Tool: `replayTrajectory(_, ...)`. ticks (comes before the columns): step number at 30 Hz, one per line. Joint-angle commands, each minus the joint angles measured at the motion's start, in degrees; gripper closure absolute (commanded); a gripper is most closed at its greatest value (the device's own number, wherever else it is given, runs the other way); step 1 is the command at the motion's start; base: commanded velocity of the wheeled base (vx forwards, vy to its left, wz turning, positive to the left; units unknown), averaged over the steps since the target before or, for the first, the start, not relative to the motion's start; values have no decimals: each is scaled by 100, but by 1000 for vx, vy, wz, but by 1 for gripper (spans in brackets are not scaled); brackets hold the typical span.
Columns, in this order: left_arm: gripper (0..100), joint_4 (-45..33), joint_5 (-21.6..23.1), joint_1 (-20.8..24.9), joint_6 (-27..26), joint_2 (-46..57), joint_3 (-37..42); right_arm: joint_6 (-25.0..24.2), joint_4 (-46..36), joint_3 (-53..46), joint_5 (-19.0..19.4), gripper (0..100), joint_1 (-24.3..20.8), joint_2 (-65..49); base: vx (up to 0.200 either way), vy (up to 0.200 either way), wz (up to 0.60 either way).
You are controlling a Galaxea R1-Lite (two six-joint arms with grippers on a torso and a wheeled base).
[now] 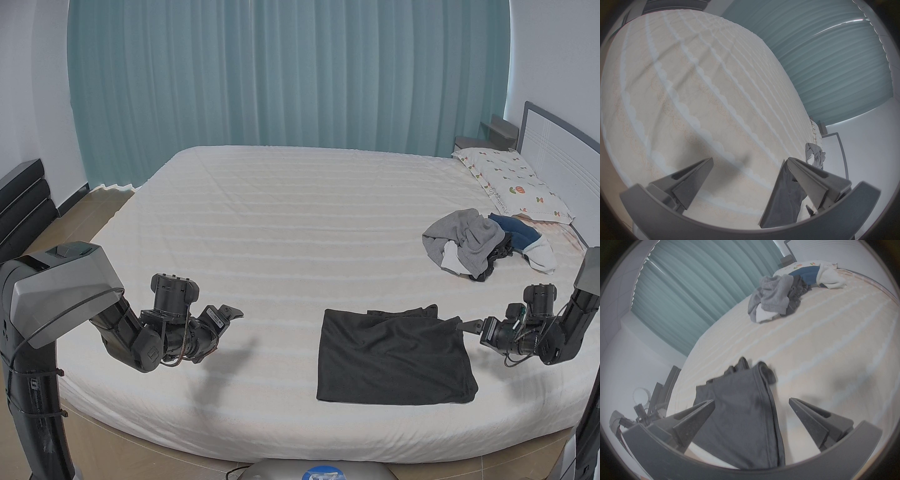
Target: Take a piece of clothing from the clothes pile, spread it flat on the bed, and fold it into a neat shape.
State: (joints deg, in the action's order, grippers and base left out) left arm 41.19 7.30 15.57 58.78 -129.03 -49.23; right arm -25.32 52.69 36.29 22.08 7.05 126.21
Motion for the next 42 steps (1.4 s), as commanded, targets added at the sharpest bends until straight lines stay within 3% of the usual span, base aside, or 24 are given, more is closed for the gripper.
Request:
replayTrajectory(1,0,3,-1,-1,2,0,1,-307,-285,1161,-177,0,-168,993,0,0,0)
replayTrajectory(6,0,3,-1,-1,2,-9,1,-518,-549,1556,-169,0,-221,1160,0,0,0)
replayTrajectory(7,0,3,-1,-1,2,-9,1,-588,-602,1600,-142,100,-256,1169,0,0,0)
replayTrajectory(14,0,3,-1,-1,-7,-9,9,-676,-611,1882,-186,100,-318,1213,0,0,0)
replayTrajectory(22,0,3,-1,-1,-7,-9,9,-1221,-602,2260,-318,100,-168,1239,0,0,0)
replayTrajectory(39,0,3,-1,-1,-7,-9,9,-1318,-540,2462,-459,100,-72,1617,0,0,0)
replayTrajectory(40,0,3,-1,-1,-7,-9,9,-1318,-540,2462,-459,0,-72,1617,0,0,0)
replayTrajectory(42,0,3,-1,-1,-7,-9,9,-1362,-531,2435,-415,0,-72,1600,0,0,0)
